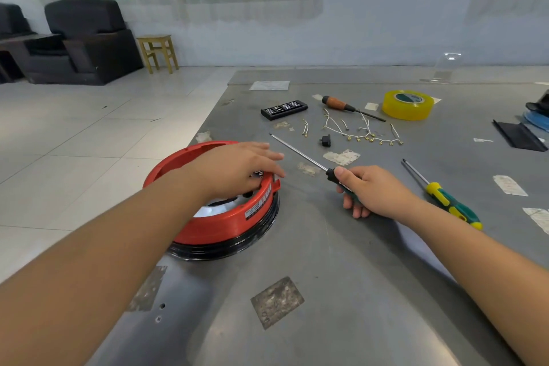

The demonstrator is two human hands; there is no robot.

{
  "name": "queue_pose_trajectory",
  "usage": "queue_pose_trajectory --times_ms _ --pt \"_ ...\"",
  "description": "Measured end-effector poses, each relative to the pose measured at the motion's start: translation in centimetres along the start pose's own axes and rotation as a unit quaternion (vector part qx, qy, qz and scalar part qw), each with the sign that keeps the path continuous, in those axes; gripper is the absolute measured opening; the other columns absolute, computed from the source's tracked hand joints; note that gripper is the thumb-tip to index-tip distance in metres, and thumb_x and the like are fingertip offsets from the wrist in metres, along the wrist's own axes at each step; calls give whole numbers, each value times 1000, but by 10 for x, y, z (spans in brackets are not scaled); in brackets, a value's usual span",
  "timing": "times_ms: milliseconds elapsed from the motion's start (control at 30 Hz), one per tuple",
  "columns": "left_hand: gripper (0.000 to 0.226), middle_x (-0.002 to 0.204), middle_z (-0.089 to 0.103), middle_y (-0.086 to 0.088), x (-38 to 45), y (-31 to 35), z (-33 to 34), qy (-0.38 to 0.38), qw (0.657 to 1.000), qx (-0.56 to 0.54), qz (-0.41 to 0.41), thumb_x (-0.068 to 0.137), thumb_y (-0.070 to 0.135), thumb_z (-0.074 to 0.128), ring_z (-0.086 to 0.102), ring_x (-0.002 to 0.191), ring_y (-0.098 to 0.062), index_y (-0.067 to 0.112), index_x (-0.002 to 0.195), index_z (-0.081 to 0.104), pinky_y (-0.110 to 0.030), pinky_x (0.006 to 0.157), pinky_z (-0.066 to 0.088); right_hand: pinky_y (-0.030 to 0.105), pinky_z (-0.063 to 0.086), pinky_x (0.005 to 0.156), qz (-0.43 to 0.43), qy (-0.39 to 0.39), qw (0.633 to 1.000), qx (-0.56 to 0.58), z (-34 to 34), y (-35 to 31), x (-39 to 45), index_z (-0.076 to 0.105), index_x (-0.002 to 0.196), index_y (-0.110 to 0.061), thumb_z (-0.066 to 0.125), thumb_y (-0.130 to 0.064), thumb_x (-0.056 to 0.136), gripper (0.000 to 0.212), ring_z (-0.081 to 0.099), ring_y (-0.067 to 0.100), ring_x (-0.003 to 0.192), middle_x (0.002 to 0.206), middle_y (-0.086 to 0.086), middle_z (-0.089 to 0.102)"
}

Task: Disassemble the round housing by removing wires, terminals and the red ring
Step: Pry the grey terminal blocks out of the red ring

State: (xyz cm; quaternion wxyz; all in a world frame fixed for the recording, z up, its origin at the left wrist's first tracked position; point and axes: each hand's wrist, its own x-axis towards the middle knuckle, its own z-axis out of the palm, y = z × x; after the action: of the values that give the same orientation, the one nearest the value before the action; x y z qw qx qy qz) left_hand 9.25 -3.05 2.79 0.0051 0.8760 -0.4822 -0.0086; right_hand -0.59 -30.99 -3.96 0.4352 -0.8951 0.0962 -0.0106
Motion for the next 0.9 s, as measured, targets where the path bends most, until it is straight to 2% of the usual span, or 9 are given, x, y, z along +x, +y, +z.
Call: queue_pose_trajectory --times_ms 100,233,400,500,567,633,700,800,900 --pt "45 140 63 12 10 0 -2 -10 1000 11 9 99 6 59 50 137 -12 33 134 68 -32 113 40 23 48 45 -2 10 1000 -5 1 -2 -2 67 88 -15 43 -54 104 48 65 17 49 70 0 74" --pt "40 122 71 9 9 -6 -6 5 997 51 -65 98 21 63 60 119 -18 41 132 68 -39 99 50 20 47 45 -10 4 1000 -24 1 -3 -9 65 94 -23 44 -52 105 38 67 18 48 70 -2 74" --pt "27 97 72 13 0 -20 1 70 987 71 -126 92 50 67 61 108 -21 40 117 72 -32 88 45 19 49 44 -16 -5 999 -30 -1 -1 -21 65 95 -27 44 -51 104 34 68 15 49 56 -5 64" --pt "25 78 58 19 -7 -28 12 108 985 1 -132 91 48 72 63 93 -18 35 112 75 -20 73 34 20 50 47 -10 -17 999 -29 -9 0 -26 68 95 -26 45 -50 104 34 67 14 50 56 -2 65" --pt "25 88 68 17 -12 -31 17 117 981 -77 -135 92 41 74 63 90 -12 32 115 76 -5 71 36 23 51 47 -4 -45 999 -17 -17 -1 -29 70 95 -24 46 -50 104 37 66 17 50 57 2 66" --pt "29 108 74 15 -18 -32 23 128 977 -109 -132 94 40 73 61 94 -4 33 122 74 2 76 35 27 50 47 6 -89 996 10 -23 -3 -31 73 93 -22 46 -52 103 41 61 20 48 59 5 65" --pt "33 120 73 15 -23 -32 28 146 972 -127 -131 95 38 73 62 104 -3 35 128 72 -2 83 36 28 48 46 11 -132 991 32 -23 -5 -33 74 89 -23 48 -54 102 42 56 21 46 59 8 62" --pt "37 129 71 15 -27 -32 32 156 969 -146 -127 96 35 72 63 119 -7 38 133 68 -14 93 39 27 47 45 20 -159 986 40 -23 -6 -34 74 86 -23 49 -55 101 43 52 21 44 59 8 60" --pt "40 133 69 16 -30 -34 32 144 971 -147 -120 97 33 71 61 123 -7 39 137 65 -6 93 35 26 48 46 35 -180 982 40 -27 -9 -37 75 86 -25 48 -58 100 45 52 22 46 61 9 61"
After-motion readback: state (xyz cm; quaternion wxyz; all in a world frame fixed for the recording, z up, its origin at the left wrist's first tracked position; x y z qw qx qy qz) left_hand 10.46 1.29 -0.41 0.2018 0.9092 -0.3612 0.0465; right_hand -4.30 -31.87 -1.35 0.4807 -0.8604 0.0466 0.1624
